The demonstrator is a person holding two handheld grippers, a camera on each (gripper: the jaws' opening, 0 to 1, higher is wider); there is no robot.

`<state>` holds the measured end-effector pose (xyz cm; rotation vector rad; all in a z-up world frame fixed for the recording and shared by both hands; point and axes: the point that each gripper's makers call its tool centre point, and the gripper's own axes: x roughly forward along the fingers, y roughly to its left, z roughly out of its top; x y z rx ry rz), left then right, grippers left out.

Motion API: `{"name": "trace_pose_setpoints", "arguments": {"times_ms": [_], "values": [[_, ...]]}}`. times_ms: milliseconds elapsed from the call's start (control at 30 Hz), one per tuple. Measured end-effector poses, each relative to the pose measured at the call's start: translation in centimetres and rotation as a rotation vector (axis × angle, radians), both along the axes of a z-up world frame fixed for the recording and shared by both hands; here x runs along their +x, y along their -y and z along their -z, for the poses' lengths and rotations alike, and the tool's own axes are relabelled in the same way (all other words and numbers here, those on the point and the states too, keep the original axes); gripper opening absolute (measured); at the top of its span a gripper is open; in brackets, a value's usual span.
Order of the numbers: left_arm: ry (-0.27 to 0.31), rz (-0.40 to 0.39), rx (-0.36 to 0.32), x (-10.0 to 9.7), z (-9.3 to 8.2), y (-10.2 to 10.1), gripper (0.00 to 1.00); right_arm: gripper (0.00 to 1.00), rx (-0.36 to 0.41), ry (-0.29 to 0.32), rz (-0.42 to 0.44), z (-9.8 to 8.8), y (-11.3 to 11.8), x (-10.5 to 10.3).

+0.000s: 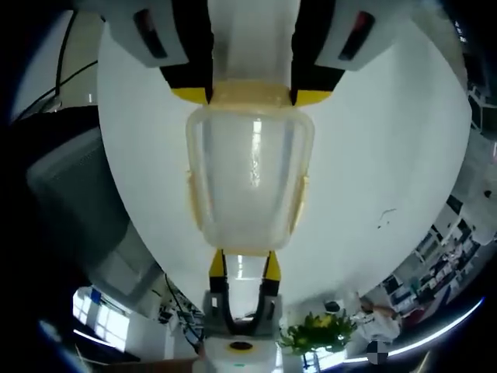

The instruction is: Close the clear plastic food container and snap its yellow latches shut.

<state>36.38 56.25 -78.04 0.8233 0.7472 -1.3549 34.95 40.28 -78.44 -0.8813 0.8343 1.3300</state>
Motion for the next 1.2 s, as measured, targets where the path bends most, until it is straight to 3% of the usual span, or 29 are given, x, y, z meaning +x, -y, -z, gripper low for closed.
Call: {"name": "trace_pose_setpoints", "arguments": {"times_ms": [667, 1200], "values": [[0.032, -0.019, -0.011, 0.1, -1.9, 0.2, 0.34, 0.36, 0.009, 0.017, 0.000, -1.8, 0.3, 0.1], [0.005, -0.043, -0.019, -0.3, -2.1, 1.1, 0.33, 0.36, 0.000, 0.015, -0.005, -1.9, 1.3, -0.3]]}}
